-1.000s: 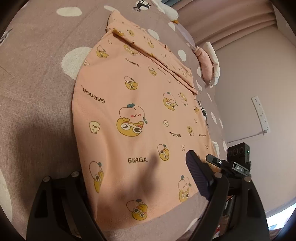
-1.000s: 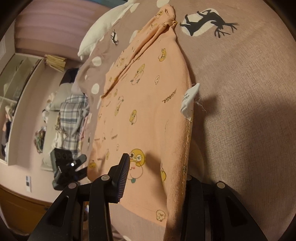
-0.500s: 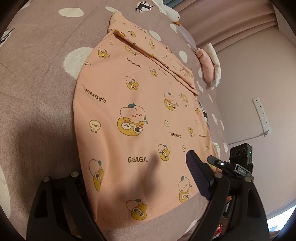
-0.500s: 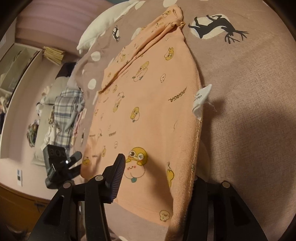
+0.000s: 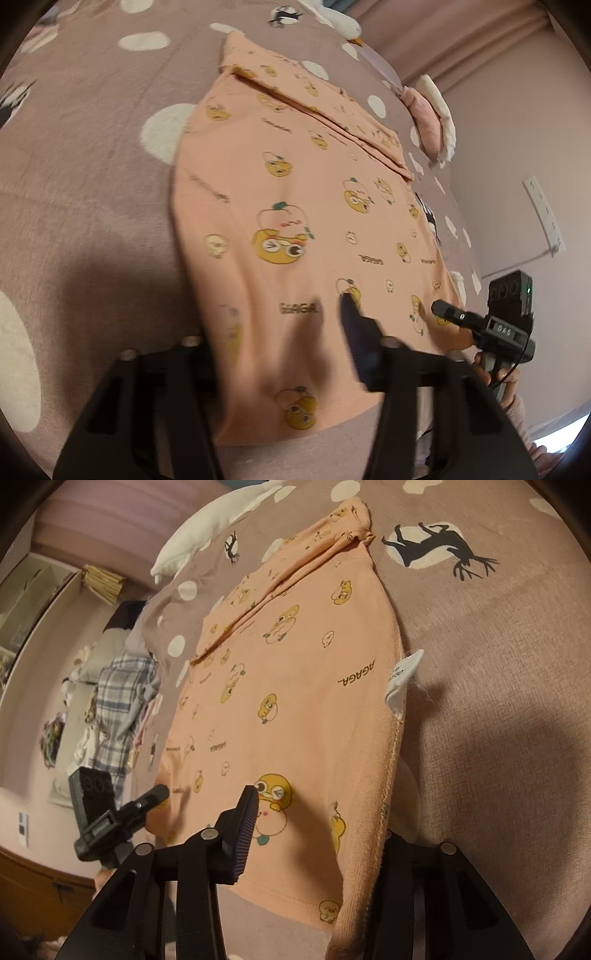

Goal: Fold small clothes

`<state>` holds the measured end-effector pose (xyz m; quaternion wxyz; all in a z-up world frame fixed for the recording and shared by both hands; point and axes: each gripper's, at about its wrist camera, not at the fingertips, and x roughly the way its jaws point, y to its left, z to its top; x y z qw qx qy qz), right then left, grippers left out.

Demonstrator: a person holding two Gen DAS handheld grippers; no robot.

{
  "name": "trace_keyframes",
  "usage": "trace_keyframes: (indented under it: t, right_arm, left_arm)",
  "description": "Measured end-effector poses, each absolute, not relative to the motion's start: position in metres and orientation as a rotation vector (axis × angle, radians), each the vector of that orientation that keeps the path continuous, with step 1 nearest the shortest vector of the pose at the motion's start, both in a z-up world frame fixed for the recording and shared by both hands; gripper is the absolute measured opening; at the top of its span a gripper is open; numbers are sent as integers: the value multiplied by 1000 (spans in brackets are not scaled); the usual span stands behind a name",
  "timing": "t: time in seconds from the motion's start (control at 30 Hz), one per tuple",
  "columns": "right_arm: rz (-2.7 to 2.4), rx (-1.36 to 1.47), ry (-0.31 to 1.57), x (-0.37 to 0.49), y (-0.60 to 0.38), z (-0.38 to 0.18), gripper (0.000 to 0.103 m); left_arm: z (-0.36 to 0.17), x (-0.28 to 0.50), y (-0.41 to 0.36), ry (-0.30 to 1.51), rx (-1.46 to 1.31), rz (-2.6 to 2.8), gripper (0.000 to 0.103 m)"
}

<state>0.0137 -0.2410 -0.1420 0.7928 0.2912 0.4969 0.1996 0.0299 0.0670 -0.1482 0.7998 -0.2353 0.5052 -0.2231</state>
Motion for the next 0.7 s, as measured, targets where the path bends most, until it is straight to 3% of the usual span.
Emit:
trace_keyframes:
  t: [0.1,0.2,0.4,0.7]
  right_arm:
    - [415,614,1072,14,-240,-142,30]
    - [403,605,1074,15,-241,-143,20]
    - [455,646,1018,11,-243,-134,8]
    - [578,728,875,11,-243,-106,7]
  left_arm:
    - [-155,31,80,1097,-568,-464,17]
    - [-160,32,89,1105,-632,-471,9]
    - [-156,28,100,1069,-726,-557,4]
    - [-143,25,110,978,-913,-688,2]
